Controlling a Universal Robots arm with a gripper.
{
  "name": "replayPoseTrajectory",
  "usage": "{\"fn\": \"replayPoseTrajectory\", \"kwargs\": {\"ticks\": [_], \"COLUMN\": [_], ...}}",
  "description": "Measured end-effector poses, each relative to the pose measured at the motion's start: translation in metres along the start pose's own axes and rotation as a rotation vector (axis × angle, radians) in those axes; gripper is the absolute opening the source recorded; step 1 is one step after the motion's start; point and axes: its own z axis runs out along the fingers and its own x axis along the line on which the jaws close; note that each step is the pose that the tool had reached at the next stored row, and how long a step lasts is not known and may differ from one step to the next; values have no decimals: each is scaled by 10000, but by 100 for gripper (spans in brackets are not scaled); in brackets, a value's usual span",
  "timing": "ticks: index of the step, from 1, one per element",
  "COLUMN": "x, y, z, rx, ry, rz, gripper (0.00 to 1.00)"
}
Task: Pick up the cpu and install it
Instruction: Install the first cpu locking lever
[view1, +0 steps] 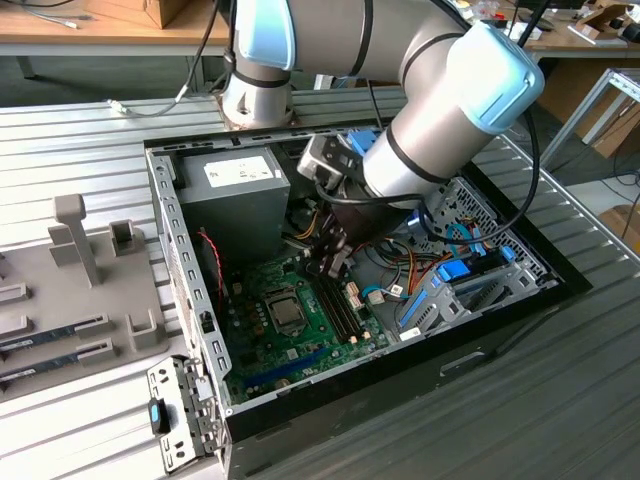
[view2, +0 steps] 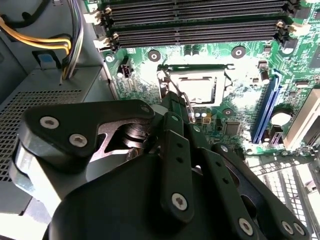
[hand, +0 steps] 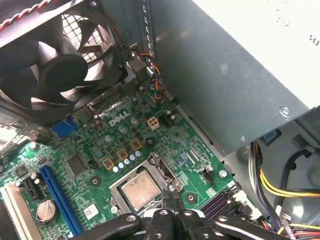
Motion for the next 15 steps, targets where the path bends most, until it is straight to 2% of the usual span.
{"fn": "replayPoseTrajectory", "kwargs": {"ticks": [8,14,15], "x": [46,109,116], "y": [-51,-121,-130], "z": [36,86,96], "rx": [41,106,128], "ry": [53,134,164], "rz": [20,51,61], "gripper": [11,11,11]}}
